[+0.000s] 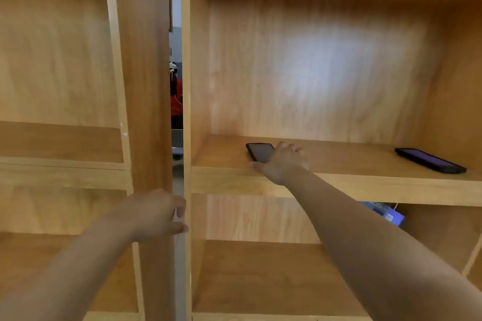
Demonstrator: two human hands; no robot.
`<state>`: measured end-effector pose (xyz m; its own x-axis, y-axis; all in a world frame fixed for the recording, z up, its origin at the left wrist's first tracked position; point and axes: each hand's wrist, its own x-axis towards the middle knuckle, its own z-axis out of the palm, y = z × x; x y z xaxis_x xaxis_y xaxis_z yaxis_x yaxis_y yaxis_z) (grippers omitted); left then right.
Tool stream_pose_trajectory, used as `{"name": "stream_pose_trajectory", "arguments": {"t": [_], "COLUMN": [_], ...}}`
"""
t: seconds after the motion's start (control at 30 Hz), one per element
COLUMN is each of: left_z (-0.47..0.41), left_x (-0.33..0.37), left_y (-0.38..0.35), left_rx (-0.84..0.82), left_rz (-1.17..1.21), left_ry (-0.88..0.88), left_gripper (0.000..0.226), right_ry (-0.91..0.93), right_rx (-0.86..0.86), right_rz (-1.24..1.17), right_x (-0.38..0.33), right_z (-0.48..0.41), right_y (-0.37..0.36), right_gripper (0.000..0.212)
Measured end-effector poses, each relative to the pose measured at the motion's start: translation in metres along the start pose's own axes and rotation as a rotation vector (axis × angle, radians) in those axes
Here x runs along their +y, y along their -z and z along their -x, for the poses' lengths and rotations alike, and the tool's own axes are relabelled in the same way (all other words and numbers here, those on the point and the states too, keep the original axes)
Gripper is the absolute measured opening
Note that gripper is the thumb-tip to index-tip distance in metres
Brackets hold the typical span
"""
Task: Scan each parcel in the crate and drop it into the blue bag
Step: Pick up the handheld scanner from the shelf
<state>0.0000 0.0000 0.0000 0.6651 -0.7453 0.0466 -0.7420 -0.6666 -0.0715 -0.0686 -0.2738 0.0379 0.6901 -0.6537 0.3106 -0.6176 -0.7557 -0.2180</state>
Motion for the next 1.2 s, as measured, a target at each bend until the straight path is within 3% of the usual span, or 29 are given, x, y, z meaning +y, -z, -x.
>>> {"name": "stream_pose_trajectory", "arguments": {"t": [0.13, 0.37, 0.5, 0.57, 0.7, 0.83, 0.97, 1.03, 1.2], "left_z": [-0.017, -0.015, 0.005, 0.02, 0.053, 0.09, 0.127, 0.147, 0.207], "left_x": [-0.006, -0.014, -0.02, -0.023, -0.027, -0.023, -0.011, -0.003, 0.018], "left_y": [-0.005, -0.012, -0.017, -0.019, -0.029, -0.047, -0.063, -0.065, -0.057], "left_rx": [0.025, -0.031, -0.049, -0.058, -0.082, -0.072, 0.011, 0.098, 0.213], "left_rz": [-0.028, -0.011, -0.005, 0.014, 0.058, 0.179, 0.505, 0.691, 0.913], "left_ry": [0.048, 0.06, 0.018, 0.001, -0.042, -0.041, -0.009, 0.025, 0.045], "left_gripper": [0.027, 0.029, 0.03, 0.028, 0.027, 0.025, 0.022, 0.039, 0.115], "right_ry": [-0.136, -0.121, -0.074, -0.116, -0.147, -0.026, 0.154, 0.27, 0.499], "right_rx": [-0.178, -0.181, -0.209, -0.159, 0.014, 0.117, 0.057, -0.037, -0.3], "right_rz": [0.005, -0.151, -0.052, -0.073, -0.162, -0.203, -0.19, -0.24, -0.428], "right_x": [-0.006, -0.015, -0.014, -0.012, -0.007, -0.006, -0.005, -0.005, -0.011], "right_z": [-0.023, -0.031, -0.007, 0.012, 0.067, 0.123, 0.176, 0.202, 0.266], "right_y": [-0.009, -0.008, 0.009, 0.01, 0.007, 0.008, 0.012, 0.015, 0.018], "right_gripper": [0.111, 0.056, 0.03, 0.036, 0.067, 0.074, 0.083, 0.087, 0.083]}}
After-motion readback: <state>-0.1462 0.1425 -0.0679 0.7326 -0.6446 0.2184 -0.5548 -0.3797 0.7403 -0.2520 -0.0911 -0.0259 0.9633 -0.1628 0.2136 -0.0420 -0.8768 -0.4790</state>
